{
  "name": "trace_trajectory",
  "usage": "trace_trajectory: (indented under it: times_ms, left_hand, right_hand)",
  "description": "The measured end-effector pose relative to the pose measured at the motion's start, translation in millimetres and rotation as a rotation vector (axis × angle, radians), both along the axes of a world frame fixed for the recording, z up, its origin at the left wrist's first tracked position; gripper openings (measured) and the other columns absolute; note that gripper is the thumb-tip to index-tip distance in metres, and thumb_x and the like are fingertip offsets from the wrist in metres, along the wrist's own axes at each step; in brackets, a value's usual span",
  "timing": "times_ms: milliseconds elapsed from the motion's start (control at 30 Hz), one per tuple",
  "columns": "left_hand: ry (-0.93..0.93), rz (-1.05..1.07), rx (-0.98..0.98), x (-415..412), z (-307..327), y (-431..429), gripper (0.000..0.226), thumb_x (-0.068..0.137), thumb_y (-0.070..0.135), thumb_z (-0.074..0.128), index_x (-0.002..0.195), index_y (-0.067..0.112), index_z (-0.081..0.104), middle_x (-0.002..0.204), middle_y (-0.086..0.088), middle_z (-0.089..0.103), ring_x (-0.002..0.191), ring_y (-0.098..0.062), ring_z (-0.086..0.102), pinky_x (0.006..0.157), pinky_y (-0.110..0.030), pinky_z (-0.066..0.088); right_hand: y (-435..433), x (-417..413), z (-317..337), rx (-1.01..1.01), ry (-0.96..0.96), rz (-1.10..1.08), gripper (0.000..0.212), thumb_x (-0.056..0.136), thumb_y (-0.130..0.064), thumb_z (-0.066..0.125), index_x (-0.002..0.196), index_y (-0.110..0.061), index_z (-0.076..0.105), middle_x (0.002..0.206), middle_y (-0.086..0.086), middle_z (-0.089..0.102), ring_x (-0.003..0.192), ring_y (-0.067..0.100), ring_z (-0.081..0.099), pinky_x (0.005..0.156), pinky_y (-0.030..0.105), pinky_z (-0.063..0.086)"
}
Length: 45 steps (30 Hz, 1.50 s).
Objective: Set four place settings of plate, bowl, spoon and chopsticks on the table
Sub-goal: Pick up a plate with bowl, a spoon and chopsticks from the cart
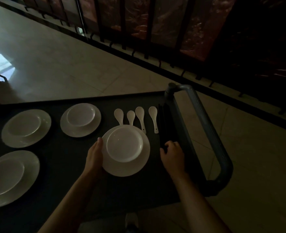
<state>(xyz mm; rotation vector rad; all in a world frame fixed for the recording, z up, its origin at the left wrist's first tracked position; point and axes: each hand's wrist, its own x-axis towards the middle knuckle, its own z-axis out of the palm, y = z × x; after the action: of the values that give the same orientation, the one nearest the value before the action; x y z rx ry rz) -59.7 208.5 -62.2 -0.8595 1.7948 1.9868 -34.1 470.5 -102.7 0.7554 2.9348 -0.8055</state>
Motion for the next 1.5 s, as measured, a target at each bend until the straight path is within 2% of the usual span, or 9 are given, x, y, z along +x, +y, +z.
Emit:
trace_trajectory:
  times_ms: [133,267,500,700,833,1000,1167,1300,1500]
  left_hand:
    - [0.011,0.0,-0.011,-0.4,-0.1,-4.0,0.032,0.092,0.062,0.042,0.114,0.044,0.057,0.116,-0.005,0.064,0.103,-0.031,0.065,0.093,-0.059,0.049]
    - [0.021,-0.01,-0.035,-0.1,-0.4,-7.2,0.023,0.092,0.063,0.041,0.096,0.051,0.06,0.113,-0.003,0.067,0.1,-0.029,0.067,0.092,-0.056,0.05]
    - [0.038,-0.013,-0.005,2.1,0.9,-11.2,0.04,0.093,0.061,0.041,0.122,0.039,0.055,0.117,-0.007,0.065,0.101,-0.031,0.067,0.086,-0.054,0.053]
    - [0.028,0.015,0.009,5.7,0.1,-13.4,0.045,0.096,0.057,0.038,0.129,0.032,0.054,0.119,-0.01,0.065,0.104,-0.032,0.066,0.095,-0.059,0.049]
    - [0.034,0.013,0.031,8.1,2.5,-12.7,0.035,0.096,0.056,0.038,0.118,0.038,0.058,0.12,-0.009,0.064,0.105,-0.032,0.065,0.095,-0.059,0.048]
    - [0.012,0.014,0.012,7.6,-0.4,-15.7,0.051,0.094,0.059,0.04,0.137,0.032,0.047,0.126,-0.011,0.06,0.107,-0.034,0.063,0.096,-0.061,0.047]
    - [-0.01,0.025,0.018,8.3,-2.0,-17.4,0.054,0.092,0.062,0.041,0.137,0.033,0.048,0.125,-0.01,0.06,0.105,-0.033,0.064,0.091,-0.059,0.051]
    - [-0.025,0.036,-0.002,7.9,-3.7,-20.3,0.051,0.092,0.063,0.041,0.133,0.035,0.049,0.117,-0.007,0.063,0.1,-0.031,0.066,0.084,-0.053,0.054]
    - [-0.027,0.028,-0.042,5.4,-1.7,-19.7,0.032,0.093,0.062,0.04,0.114,0.044,0.056,0.111,-0.004,0.065,0.097,-0.028,0.067,0.078,-0.049,0.055]
  right_hand:
    - [-1.4,-4.9,-1.2,0.06,-0.024,-0.022,0.023,0.088,-0.035,0.066,0.107,-0.025,0.059,0.111,-0.002,0.058,0.087,0.008,0.054,0.067,0.021,0.041]
    - [-7.8,-9.2,0.4,0.084,-0.075,-0.039,0.025,0.087,-0.038,0.068,0.105,-0.021,0.06,0.108,0.0,0.058,0.083,0.01,0.054,0.066,0.024,0.045]
    - [-12.3,-20.1,13.2,0.076,-0.219,-0.043,0.02,0.09,-0.038,0.063,0.095,-0.018,0.062,0.096,0.002,0.062,0.079,0.015,0.062,0.069,0.031,0.057]
    - [-7.5,-23.4,23.5,-0.001,-0.262,-0.095,0.027,0.089,-0.04,0.065,0.094,-0.013,0.064,0.092,0.006,0.068,0.077,0.019,0.066,0.046,0.022,0.036]
    - [-5.0,-28.0,26.9,-0.232,-0.273,-0.148,0.025,0.092,-0.034,0.064,0.095,-0.009,0.068,0.083,0.006,0.071,0.066,0.012,0.068,0.045,0.02,0.041]
    - [-4.5,-33.1,31.3,-0.428,-0.26,-0.192,0.036,0.095,-0.032,0.059,0.124,-0.015,0.05,0.09,0.008,0.067,0.07,0.017,0.068,0.051,0.025,0.049]
    - [-5.5,-41.7,32.3,-0.232,-0.275,-0.126,0.044,0.099,-0.041,0.049,0.137,-0.019,0.044,0.112,0.008,0.062,0.081,0.02,0.068,0.069,0.036,0.06]
    - [-7.0,-47.5,30.9,-0.209,-0.315,-0.133,0.036,0.103,-0.03,0.042,0.136,-0.015,0.044,0.108,0.012,0.066,0.068,0.015,0.069,0.061,0.03,0.059]
    - [-1.0,-55.7,36.5,-0.268,-0.318,-0.191,0.037,0.104,-0.02,0.041,0.138,-0.009,0.044,0.133,0.019,0.056,0.115,0.03,0.061,0.085,0.033,0.051]
